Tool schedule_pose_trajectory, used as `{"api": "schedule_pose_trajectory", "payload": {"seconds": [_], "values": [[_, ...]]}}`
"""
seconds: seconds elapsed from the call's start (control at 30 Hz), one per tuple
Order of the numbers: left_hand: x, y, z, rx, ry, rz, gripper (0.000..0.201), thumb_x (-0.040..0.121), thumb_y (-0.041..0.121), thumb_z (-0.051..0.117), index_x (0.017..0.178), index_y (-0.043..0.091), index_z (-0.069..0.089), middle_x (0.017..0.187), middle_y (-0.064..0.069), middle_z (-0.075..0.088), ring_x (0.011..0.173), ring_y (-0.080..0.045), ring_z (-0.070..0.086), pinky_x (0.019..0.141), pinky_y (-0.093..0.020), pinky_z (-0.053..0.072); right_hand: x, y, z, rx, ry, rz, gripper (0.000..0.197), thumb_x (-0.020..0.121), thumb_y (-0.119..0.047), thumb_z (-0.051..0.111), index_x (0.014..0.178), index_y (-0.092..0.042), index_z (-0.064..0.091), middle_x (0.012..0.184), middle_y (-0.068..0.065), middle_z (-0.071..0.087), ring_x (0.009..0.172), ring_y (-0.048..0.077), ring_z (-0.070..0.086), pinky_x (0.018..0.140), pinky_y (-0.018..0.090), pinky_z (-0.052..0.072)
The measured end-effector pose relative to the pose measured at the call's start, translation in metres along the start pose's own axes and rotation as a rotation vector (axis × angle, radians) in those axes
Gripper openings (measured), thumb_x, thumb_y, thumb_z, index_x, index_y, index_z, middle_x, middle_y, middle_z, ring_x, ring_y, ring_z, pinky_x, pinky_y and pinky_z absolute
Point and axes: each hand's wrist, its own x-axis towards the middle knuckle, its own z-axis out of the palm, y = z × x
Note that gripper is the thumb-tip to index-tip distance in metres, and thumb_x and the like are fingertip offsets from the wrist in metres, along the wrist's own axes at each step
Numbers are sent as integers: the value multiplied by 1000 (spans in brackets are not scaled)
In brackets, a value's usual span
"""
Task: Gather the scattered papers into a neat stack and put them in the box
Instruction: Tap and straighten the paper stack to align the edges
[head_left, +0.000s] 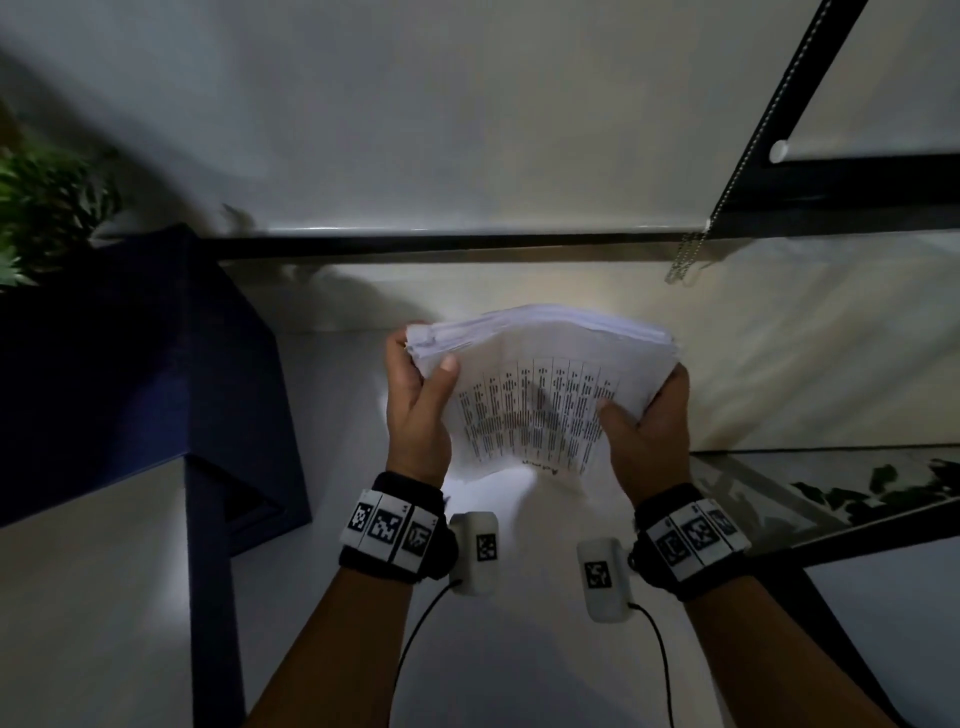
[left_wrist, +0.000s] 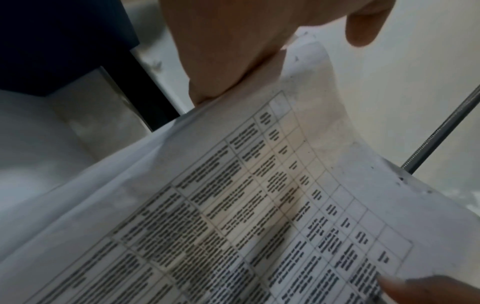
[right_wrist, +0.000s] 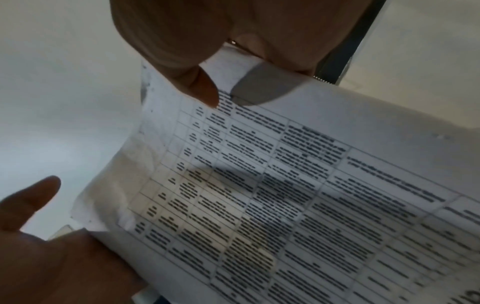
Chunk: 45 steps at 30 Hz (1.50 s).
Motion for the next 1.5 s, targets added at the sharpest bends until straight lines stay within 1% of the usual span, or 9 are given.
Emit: {"api": "schedule_pose_trajectory", "payload": {"seconds": [0.17,0.27,0.37,0.5,0.67,0.83,1.27,1.37,1.5], "values": [[8,9,10,114,195,35,30,84,51,63,99,26,59,95,-2,60,90,-27,57,85,-51,48,3,-22,0,148,27,-20,58,70,2,59,120,-19,38,114,5,51,103,15,57,84,25,52],[16,10,18,200,339,12,18,87,46,63,82,29,62,90,-2,69,87,-26,60,91,-59,48,4,-30,0,185,22,-58,58,70,3,58,121,-15,39,115,6,48,105,19,53,85,28,50],[19,9,23,256,391,46,18,93,28,55,78,26,64,87,-2,72,90,-29,64,94,-56,50,2,-37,0,231,10,-46,56,72,-9,62,122,-11,38,111,1,49,99,13,54,79,24,49],[17,6,23,241,350,92,28,102,19,40,97,9,66,96,-11,70,95,-23,65,93,-41,50,1,-48,3,287,50,-14,45,81,-32,61,118,-11,45,98,-5,56,82,0,59,67,18,49],[16,6,23,247,323,122,25,100,18,43,102,19,67,93,-6,67,91,-22,62,89,-46,51,12,-51,14,180,260,60,32,80,-51,57,85,-19,58,76,-9,57,70,9,53,66,31,46],[16,6,22,241,325,148,17,96,24,47,93,22,64,87,-4,65,85,-23,62,84,-53,52,20,-54,14,96,323,112,27,81,-45,53,66,-22,51,63,-9,48,64,11,47,63,31,40],[15,2,21,327,323,203,8,88,9,60,90,16,63,84,5,63,75,-11,58,71,-30,49,24,-59,15,14,328,32,17,87,-31,54,82,-16,60,71,-12,58,65,-5,51,63,12,40],[15,1,18,342,322,229,5,91,18,60,90,23,62,85,4,63,76,-10,58,71,-29,49,26,-58,16,0,320,39,22,88,-40,53,78,-21,57,69,-10,54,65,4,50,63,24,45],[13,1,19,360,320,222,3,89,27,63,91,28,61,86,12,62,78,-26,62,75,-51,54,27,-55,14,-27,302,42,26,86,-46,53,75,-22,56,67,-7,54,66,11,51,64,35,47]]}}
